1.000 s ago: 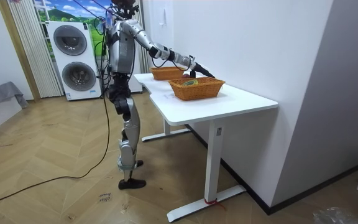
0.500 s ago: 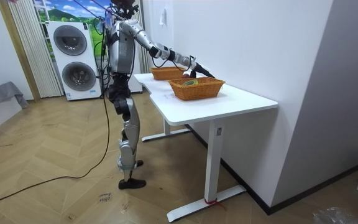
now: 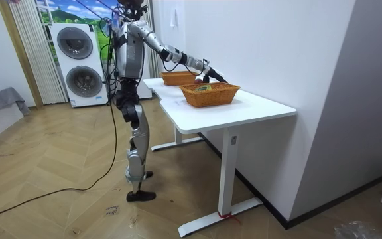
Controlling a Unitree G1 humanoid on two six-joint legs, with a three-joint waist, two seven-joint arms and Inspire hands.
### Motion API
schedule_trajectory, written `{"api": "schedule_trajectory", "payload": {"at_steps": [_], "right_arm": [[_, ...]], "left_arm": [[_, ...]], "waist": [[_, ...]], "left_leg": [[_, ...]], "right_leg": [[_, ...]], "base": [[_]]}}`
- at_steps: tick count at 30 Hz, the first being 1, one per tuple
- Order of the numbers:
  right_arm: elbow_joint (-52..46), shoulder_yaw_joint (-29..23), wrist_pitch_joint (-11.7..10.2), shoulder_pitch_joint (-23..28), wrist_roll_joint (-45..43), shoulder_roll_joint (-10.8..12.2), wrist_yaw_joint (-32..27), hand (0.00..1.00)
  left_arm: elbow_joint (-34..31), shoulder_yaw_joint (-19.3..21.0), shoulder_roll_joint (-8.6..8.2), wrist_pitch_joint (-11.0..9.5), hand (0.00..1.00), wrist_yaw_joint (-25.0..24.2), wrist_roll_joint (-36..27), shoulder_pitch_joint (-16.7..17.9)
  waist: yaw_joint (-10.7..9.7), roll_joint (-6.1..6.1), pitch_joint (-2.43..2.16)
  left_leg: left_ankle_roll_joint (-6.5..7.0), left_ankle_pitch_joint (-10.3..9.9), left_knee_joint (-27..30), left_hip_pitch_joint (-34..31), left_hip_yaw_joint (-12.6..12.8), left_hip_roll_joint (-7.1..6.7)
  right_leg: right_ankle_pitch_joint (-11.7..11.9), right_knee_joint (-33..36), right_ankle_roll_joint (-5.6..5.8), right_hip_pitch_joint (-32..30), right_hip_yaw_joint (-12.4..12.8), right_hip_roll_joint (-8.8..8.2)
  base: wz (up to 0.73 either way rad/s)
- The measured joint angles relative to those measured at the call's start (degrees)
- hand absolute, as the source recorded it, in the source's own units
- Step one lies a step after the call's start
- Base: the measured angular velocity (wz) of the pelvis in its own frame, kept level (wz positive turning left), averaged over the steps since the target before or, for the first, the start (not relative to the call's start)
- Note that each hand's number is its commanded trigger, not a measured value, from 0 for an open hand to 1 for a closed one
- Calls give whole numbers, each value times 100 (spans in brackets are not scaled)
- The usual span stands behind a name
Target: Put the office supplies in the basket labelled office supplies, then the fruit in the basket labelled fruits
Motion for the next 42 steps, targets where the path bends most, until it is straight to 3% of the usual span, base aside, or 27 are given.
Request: {"api": "schedule_trajectory", "payload": {"at_steps": [1,2,3,4,13,19,42], "right_arm": [[0,0,0,0,0,0,4,0],[0,0,0,0,1,0,9,27],[-1,0,0,0,2,0,13,84],[-5,1,0,0,2,0,28,100],[-2,205,-2,-5,15,-39,205,100],[-6,224,-5,-4,14,1,135,100],[-298,216,-61,5,30,9,243,100]], "left_arm": [[0,0,0,0,0,-1,0,-8],[0,0,0,0,0,-6,-1,-21],[1,0,0,0,0,-9,-1,-21],[0,-1,1,0,0,-12,-2,-13],[3,-8,42,-7,0,-13,-6,2],[20,-103,43,-16,0,-64,-3,-2],[-11,-102,52,-112,0,-217,-19,42]], "waist": [[-2,-1,0],[-6,-2,0],[-8,-2,0],[-10,-4,0],[-90,-61,0],[-16,-46,13],[-70,-7,8]], "left_leg": [[0,0,0,0,-1,0],[0,0,-1,0,-1,0],[0,0,-1,0,-1,0],[0,0,-4,1,-7,-2],[-1,0,-1,24,-42,-2],[-1,-1,1,14,-42,-4],[-2,0,-19,9,-79,-5]], "right_leg": [[0,0,0,1,-2,0],[0,0,0,1,-3,-1],[0,0,0,1,-3,-1],[0,-1,0,3,-6,-1],[0,-3,0,41,-55,0],[0,-7,0,38,-89,-4],[0,-9,0,24,-148,-2]], "base": [[0],[0],[0],[0],[1],[1],[1]]}}
